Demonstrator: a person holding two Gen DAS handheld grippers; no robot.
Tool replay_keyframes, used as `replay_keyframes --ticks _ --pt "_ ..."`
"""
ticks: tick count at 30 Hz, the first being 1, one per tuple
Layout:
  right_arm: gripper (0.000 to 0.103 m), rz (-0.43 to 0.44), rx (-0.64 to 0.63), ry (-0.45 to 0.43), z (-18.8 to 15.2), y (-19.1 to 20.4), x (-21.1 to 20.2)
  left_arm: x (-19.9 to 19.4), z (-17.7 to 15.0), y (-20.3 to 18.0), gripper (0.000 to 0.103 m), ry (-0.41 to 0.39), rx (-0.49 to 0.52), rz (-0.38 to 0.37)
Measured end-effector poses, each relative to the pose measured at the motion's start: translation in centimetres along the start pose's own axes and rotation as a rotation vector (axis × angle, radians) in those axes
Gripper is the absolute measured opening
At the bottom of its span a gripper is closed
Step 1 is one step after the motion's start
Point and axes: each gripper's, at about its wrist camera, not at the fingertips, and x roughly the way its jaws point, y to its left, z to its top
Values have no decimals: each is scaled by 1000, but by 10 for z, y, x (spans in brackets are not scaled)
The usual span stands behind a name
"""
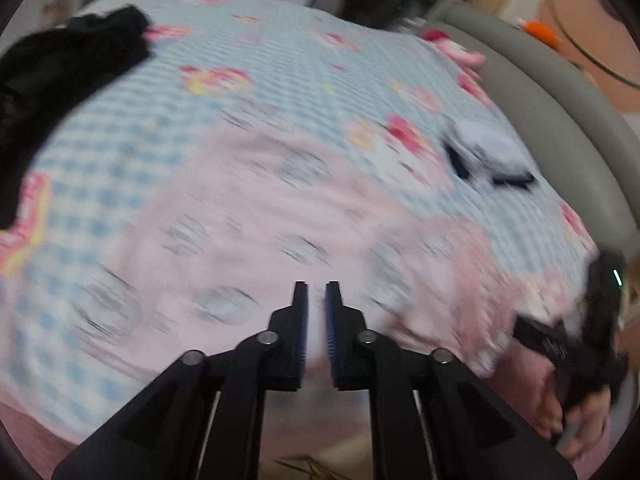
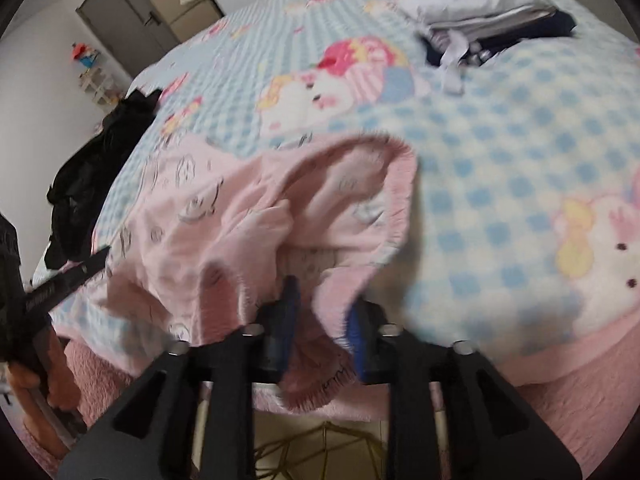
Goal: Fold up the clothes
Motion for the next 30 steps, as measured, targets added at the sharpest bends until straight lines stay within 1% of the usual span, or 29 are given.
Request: replay_keyframes --ticks 1,2,3,4,7,9,10,11,12,14,15,16,17,19,20,21,23,24,25,26,28,30 --pt "36 27 5 11 -1 1 2 5 -5 -9 50 11 16 -40" --pt "36 54 10 23 -2 2 5 10 -8 -18 55 21 30 -64" --pt "36 72 10 30 -5 3 6 16 -11 -27 55 31 42 -84" --pt "36 77 1 32 -8 6 7 23 -14 -34 55 51 58 -78" --pt "38 58 -25 4 -8 19 10 45 -23 -49 55 109 103 -31" --pt "46 40 0 -33 -8 14 3 56 -28 -52 53 117 126 1" --pt "46 30 17 -53 -8 10 -1 57 -30 -54 43 104 141 23" --pt "47 20 30 -71 -8 6 -5 57 -30 -54 27 96 146 36" --pt "48 12 43 -88 -9 2 -10 56 -29 -54 21 90 147 47" --pt "51 5 73 -123 -8 -7 -20 47 -19 -47 4 55 112 74" --pt "52 1 90 -137 -8 -12 -25 41 -12 -42 0 21 99 111" --pt "52 -3 107 -151 -8 -17 -31 32 -2 -36 0 -23 85 148" --pt "52 -9 120 -164 -7 -21 -36 23 8 -29 0 -63 64 158" --pt "53 -27 138 -185 -5 -27 -42 3 25 -12 0 -120 7 139" --pt "56 -37 144 -190 -5 -29 -43 -2 29 -6 0 -120 -4 120" --pt "59 -54 147 -181 -5 -31 -42 -5 33 -2 1 -114 -11 99" --pt "59 -93 149 -139 -4 -35 -34 -3 29 -3 1 -60 -6 1" --pt "59 -87 151 -114 -5 -36 -28 0 25 -7 2 -33 -1 -51" --pt "59 -66 152 -90 -6 -36 -22 7 20 -17 7 -13 17 -98" --pt "59 -47 145 -69 -7 -34 -17 12 15 -27 21 2 43 -133" --pt "59 -13 118 -36 -10 -28 -10 22 5 -47 40 29 77 -180" --pt "59 -8 78 -6 -12 -20 -3 35 -2 -63 40 64 91 -223"
